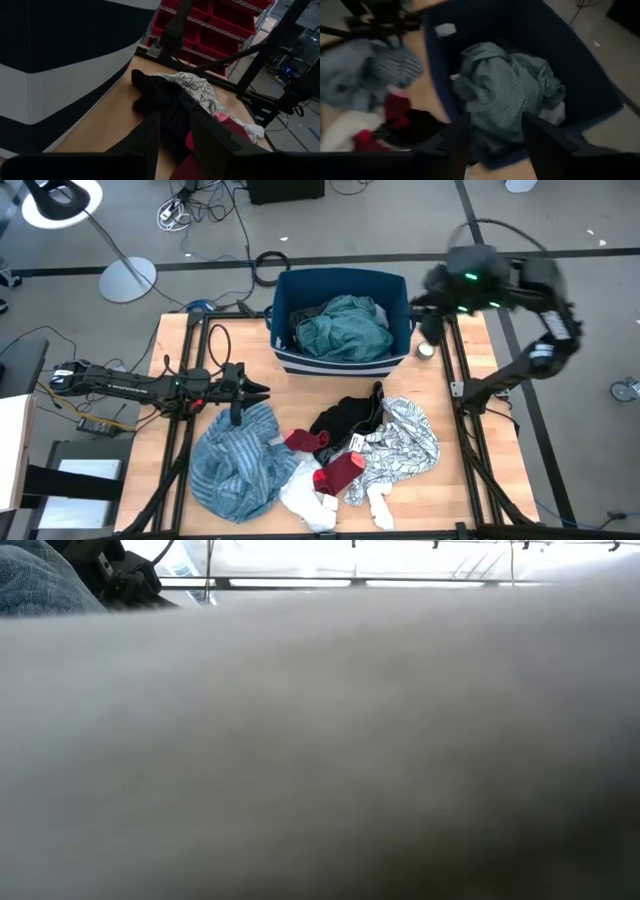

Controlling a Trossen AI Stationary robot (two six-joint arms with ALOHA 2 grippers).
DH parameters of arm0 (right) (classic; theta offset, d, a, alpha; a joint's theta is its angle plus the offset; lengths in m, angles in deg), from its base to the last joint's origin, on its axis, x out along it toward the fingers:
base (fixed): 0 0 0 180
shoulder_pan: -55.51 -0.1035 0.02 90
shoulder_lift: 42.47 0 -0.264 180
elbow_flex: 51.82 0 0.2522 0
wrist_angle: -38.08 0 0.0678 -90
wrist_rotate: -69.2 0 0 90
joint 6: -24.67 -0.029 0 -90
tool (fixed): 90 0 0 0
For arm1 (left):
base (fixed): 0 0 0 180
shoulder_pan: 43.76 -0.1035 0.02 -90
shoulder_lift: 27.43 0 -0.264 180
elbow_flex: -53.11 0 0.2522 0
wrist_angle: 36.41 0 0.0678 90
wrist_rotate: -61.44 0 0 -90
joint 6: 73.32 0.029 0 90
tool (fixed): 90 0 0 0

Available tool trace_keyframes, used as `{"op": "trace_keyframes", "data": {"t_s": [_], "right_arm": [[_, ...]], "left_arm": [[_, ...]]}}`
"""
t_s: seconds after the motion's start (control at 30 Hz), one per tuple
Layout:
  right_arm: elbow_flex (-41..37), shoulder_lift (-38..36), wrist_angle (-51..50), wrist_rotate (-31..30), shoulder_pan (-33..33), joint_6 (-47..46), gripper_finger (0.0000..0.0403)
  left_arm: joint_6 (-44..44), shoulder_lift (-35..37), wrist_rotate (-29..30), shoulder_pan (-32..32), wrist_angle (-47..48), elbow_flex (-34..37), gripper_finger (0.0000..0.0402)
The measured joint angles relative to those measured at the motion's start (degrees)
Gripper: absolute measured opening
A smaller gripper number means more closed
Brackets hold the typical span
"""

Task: Sort clothes
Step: Put the blue shirt into the blue laundry bin

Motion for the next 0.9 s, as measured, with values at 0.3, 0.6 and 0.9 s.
{"op": "trace_keyframes", "data": {"t_s": [0.3,0.6,0.9], "right_arm": [[-29.91,-20.82,7.26,-12.42,-23.6,-19.94,0.0173],[-67.2,-31.82,37.95,-17.01,-37.25,-23.87,0.0172],[-78.76,-31.08,49.89,-17.23,-38.22,-24.89,0.0171]], "left_arm": [[0.38,0.01,-0.02,0.0,-3.25,0.02,0.0117],[-3.2,0.04,-6.43,0.09,1.74,-4.21,0.0117],[-8.39,-4.1,-6.16,5.56,43.19,-27.08,0.0117]]}}
